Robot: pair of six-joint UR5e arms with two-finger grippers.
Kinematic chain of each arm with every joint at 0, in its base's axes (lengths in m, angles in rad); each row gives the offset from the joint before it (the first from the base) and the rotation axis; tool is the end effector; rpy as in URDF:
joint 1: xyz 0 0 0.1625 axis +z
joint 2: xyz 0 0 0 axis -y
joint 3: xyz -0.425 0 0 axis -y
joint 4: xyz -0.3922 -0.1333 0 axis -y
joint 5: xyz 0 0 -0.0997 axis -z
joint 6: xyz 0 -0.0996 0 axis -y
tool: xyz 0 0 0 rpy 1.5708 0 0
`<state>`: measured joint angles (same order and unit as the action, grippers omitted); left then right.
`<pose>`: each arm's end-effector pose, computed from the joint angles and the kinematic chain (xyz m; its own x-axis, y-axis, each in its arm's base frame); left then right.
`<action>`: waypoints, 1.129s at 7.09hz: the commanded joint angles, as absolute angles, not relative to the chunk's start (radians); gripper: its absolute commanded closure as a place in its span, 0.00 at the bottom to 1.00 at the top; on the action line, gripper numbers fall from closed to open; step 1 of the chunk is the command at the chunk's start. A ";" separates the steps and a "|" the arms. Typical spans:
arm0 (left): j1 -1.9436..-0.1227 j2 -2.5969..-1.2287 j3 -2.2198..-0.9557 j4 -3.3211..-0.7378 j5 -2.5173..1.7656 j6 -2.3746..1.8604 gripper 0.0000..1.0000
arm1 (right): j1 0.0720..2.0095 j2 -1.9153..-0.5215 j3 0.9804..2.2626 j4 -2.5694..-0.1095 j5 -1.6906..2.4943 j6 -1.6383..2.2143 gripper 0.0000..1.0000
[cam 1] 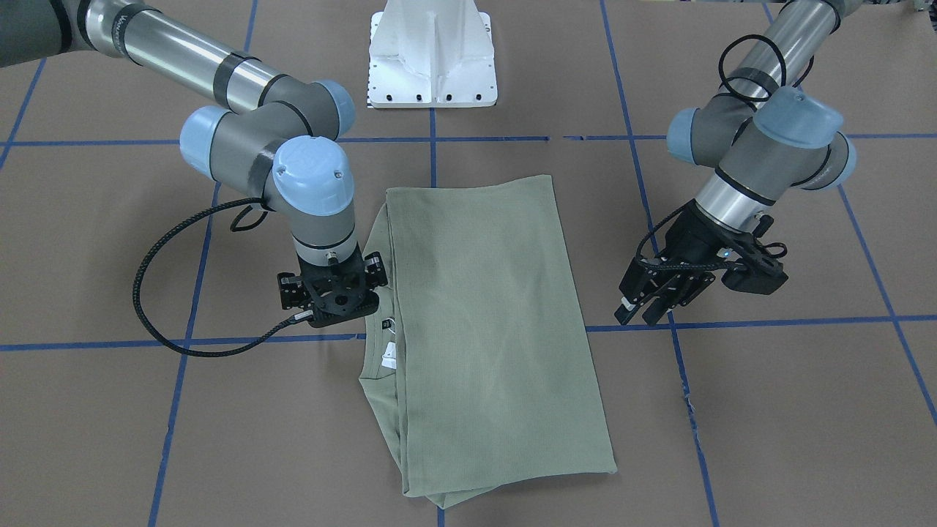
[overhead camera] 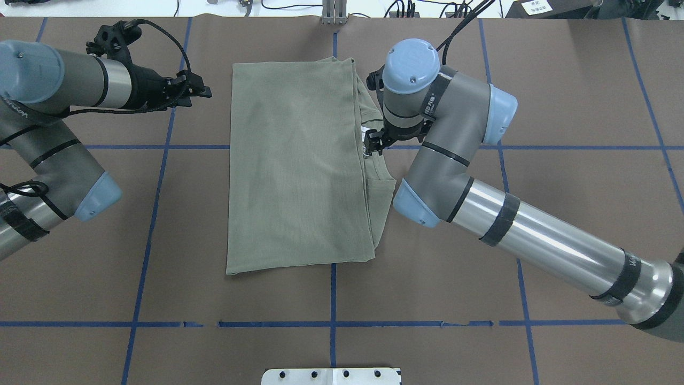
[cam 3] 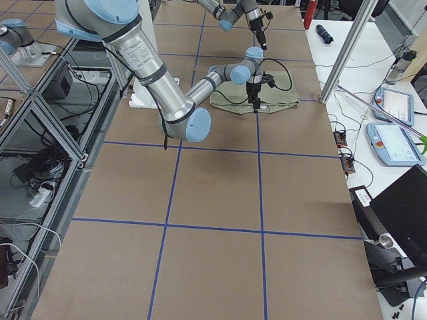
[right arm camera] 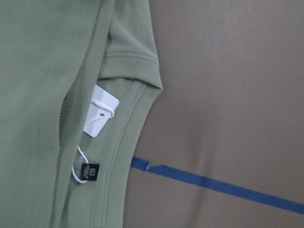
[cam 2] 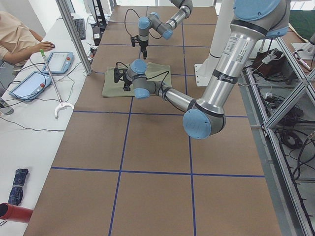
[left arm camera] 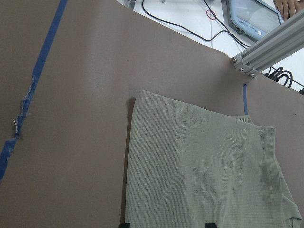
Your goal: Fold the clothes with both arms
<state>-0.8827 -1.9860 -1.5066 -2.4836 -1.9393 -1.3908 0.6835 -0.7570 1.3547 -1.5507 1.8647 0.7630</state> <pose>0.3429 -0.5705 0.3496 0.2788 -0.0761 -0.9573 0.4601 0.8856 0.0636 -0.5308 -0.5670 0.2536 0.7796 -0.2572 0.5710 0.1290 0.9582 0.2555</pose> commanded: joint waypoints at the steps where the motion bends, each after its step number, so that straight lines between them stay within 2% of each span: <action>1: -0.882 -1.986 -1.512 -2.482 -1.942 -1.390 0.39 | 0.683 -0.660 1.240 -1.499 1.829 0.836 0.00; 5: -0.882 -1.986 -1.513 -2.482 -1.942 -1.390 0.39 | 0.531 -0.897 1.643 -1.503 1.740 1.396 0.00; 6: -0.879 -1.988 -1.511 -2.479 -1.944 -1.394 0.36 | 0.465 -0.957 1.713 -1.502 1.673 1.486 0.00; 7: -0.879 -1.988 -1.511 -2.479 -1.948 -1.397 0.04 | 0.413 -0.989 1.748 -1.500 1.620 1.629 0.00; 8: -0.879 -1.991 -1.511 -2.477 -1.948 -1.402 0.02 | 0.378 -0.991 1.762 -1.497 1.591 1.755 0.00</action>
<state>-0.8795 -1.9887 -1.5112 -2.4789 -1.9465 -1.3970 0.4327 -0.9683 1.7263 -1.5002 1.6416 1.5917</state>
